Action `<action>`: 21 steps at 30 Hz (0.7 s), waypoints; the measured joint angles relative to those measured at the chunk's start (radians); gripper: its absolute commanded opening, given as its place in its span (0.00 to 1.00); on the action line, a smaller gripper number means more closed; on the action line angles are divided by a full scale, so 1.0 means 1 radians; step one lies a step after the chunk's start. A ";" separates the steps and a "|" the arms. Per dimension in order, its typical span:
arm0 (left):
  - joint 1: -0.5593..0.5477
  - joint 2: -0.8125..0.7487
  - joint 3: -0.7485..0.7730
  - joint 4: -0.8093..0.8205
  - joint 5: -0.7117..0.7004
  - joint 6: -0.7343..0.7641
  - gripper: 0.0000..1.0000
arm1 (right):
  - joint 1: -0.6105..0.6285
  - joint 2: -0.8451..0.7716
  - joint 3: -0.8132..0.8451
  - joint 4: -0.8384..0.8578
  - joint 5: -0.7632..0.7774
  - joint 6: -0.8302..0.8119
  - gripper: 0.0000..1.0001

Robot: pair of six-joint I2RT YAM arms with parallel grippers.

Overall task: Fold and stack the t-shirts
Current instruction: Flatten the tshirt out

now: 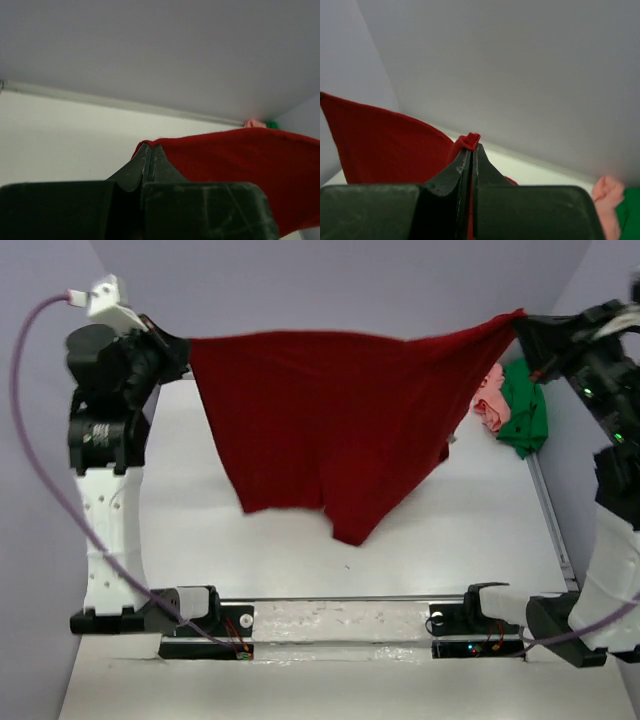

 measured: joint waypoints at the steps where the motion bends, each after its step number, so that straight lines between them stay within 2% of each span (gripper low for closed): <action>1: -0.002 -0.030 0.053 -0.003 -0.002 0.003 0.00 | 0.002 -0.014 0.058 0.006 0.009 -0.007 0.00; 5: -0.003 -0.192 0.254 0.032 0.007 0.015 0.00 | 0.004 -0.097 0.259 0.023 0.026 -0.017 0.00; 8: -0.003 -0.294 0.382 0.063 0.019 0.016 0.00 | 0.004 -0.192 0.312 0.057 0.011 -0.016 0.00; 11: -0.003 -0.375 0.446 0.109 0.035 0.016 0.00 | 0.005 -0.264 0.329 0.085 -0.008 -0.016 0.00; 16: -0.003 -0.396 0.439 0.118 0.062 0.014 0.00 | 0.003 -0.280 0.315 0.085 -0.032 -0.013 0.00; 21: -0.003 -0.333 0.402 0.050 0.066 0.014 0.00 | -0.003 -0.250 0.289 0.058 -0.053 -0.003 0.00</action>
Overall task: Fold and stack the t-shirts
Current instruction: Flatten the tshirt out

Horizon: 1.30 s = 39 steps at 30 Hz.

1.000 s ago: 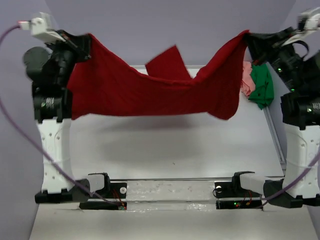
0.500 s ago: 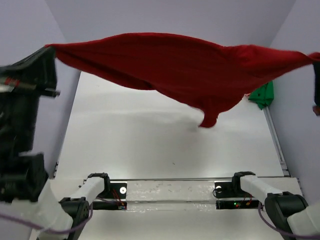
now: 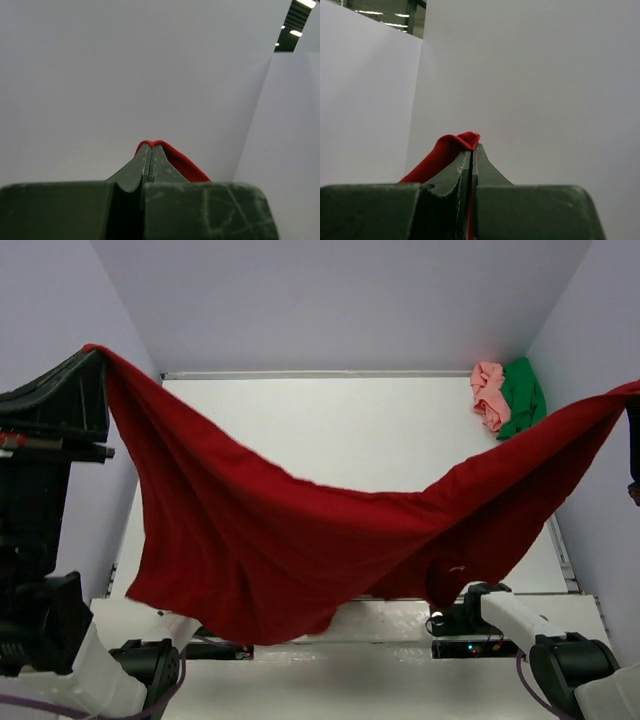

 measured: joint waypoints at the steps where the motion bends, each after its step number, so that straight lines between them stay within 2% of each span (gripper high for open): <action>1: 0.000 0.015 0.000 -0.009 -0.002 0.000 0.00 | 0.000 0.008 -0.002 -0.002 -0.003 0.001 0.00; 10: 0.000 0.240 -0.003 -0.021 -0.025 0.009 0.00 | -0.001 0.187 -0.049 0.076 -0.003 0.003 0.00; 15: 0.000 0.429 0.026 0.054 -0.051 0.076 0.00 | -0.001 0.474 0.040 0.171 -0.004 -0.024 0.00; 21: -0.020 0.815 0.261 0.190 -0.088 0.198 0.00 | -0.001 0.951 0.283 0.261 0.029 -0.105 0.00; 23: -0.020 0.908 0.303 0.228 -0.088 0.210 0.00 | -0.001 1.014 0.274 0.262 0.042 -0.124 0.00; 26: -0.018 0.949 0.261 0.278 -0.090 0.217 0.00 | -0.003 1.027 0.246 0.253 0.053 -0.152 0.00; 31: -0.018 0.941 0.206 0.371 -0.072 0.203 0.00 | -0.029 0.952 0.254 0.307 0.043 -0.167 0.00; 39: -0.018 0.811 0.119 0.440 -0.033 0.193 0.00 | -0.085 0.829 0.284 0.419 0.026 -0.146 0.00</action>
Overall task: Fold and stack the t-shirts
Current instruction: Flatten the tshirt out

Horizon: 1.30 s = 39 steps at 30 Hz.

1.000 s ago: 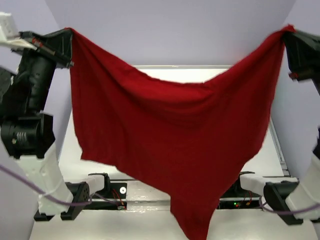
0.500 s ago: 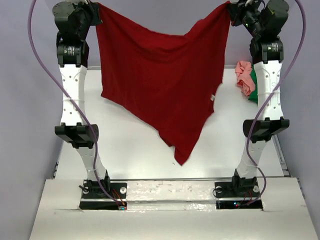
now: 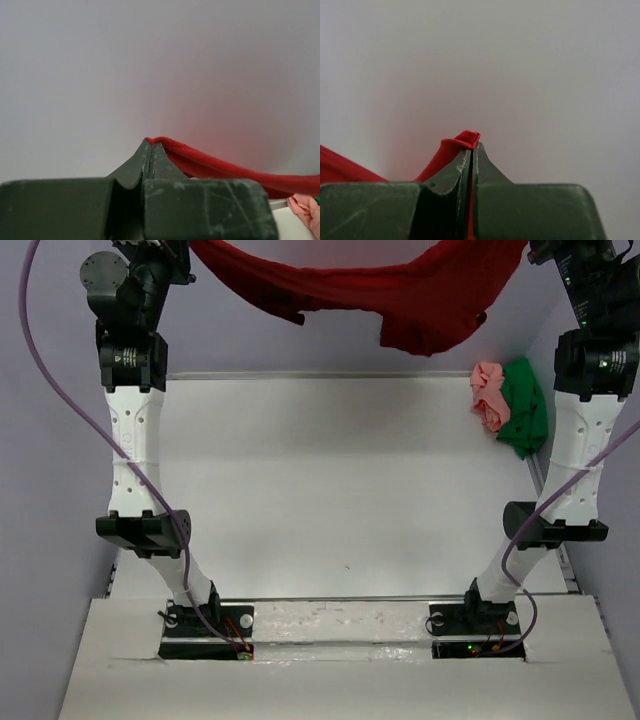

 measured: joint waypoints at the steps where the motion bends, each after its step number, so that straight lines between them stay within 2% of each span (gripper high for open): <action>1: 0.000 -0.021 -0.007 0.003 0.004 0.002 0.00 | 0.001 -0.013 -0.014 0.009 -0.003 0.000 0.00; 3: 0.002 -0.055 -0.019 0.011 0.003 0.004 0.00 | 0.002 -0.040 -0.076 0.018 -0.014 0.003 0.00; 6: 0.015 -0.105 -0.101 0.044 -0.003 0.001 0.00 | 0.001 -0.102 -0.253 0.011 -0.031 0.016 0.00; 9: 0.026 -0.143 -0.276 0.084 -0.004 -0.014 0.00 | 0.001 -0.121 -0.402 -0.015 -0.042 0.030 0.00; 13: 0.023 -0.104 -0.544 0.086 -0.017 -0.055 0.00 | 0.001 -0.199 -0.751 -0.089 -0.060 0.091 0.00; 17: -0.026 -0.003 -0.721 -0.012 -0.084 -0.148 0.00 | 0.021 -0.294 -1.051 -0.150 -0.053 0.166 0.00; 19: -0.082 0.038 -0.790 -0.102 -0.135 -0.211 0.00 | 0.049 -0.353 -1.146 -0.189 -0.027 0.195 0.00; 22: -0.167 0.019 -0.836 -0.174 -0.227 -0.275 0.00 | 0.116 -0.435 -1.203 -0.220 0.027 0.217 0.00; 25: -0.238 -0.086 -0.897 -0.204 -0.270 -0.340 0.00 | 0.185 -0.537 -1.247 -0.244 0.077 0.249 0.00; 27: -0.266 -0.220 -0.952 -0.225 -0.298 -0.388 0.00 | 0.202 -0.591 -1.266 -0.268 0.121 0.273 0.00; 31: -0.276 -0.461 -1.013 -0.246 -0.360 -0.439 0.00 | 0.212 -0.652 -1.325 -0.319 0.205 0.338 0.00; 34: -0.276 -0.579 -1.057 -0.268 -0.385 -0.468 0.00 | 0.220 -0.671 -1.381 -0.381 0.270 0.374 0.00; 39: -0.276 -0.730 -1.220 -0.352 -0.425 -0.518 0.00 | 0.230 -0.718 -1.493 -0.510 0.407 0.416 0.00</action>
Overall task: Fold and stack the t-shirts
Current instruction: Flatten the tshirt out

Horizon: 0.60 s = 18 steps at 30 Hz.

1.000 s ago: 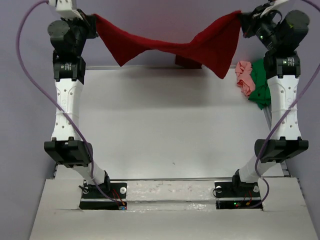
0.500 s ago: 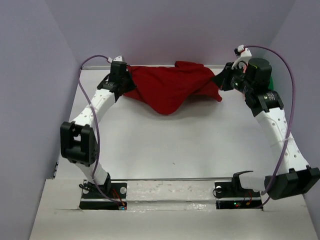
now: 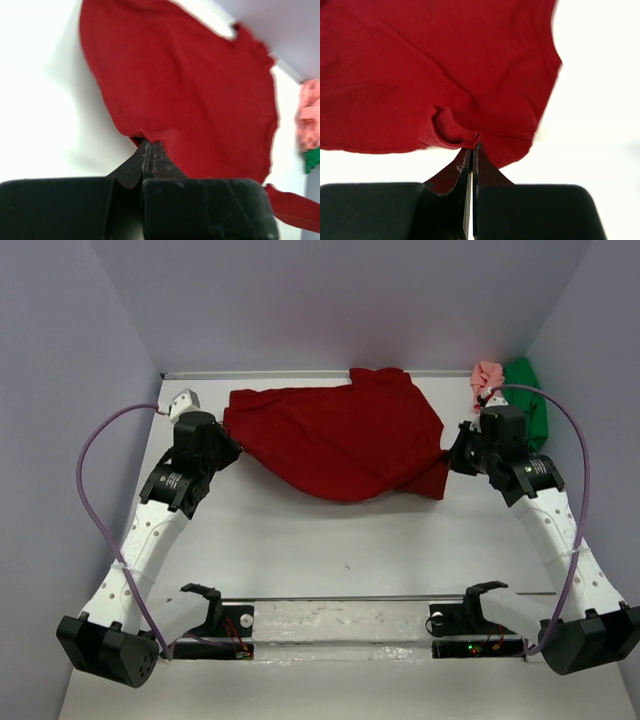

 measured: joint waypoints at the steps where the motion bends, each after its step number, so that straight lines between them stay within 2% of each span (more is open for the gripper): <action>1: 0.000 -0.019 -0.032 -0.037 -0.012 -0.016 0.00 | 0.000 -0.010 -0.014 -0.017 0.013 0.009 0.00; 9: 0.000 -0.108 -0.182 -0.191 -0.061 -0.118 0.00 | 0.000 -0.168 -0.101 -0.158 0.102 0.068 0.00; 18: -0.001 -0.188 -0.211 -0.329 -0.133 -0.245 0.00 | 0.000 -0.270 -0.108 -0.280 0.129 0.119 0.00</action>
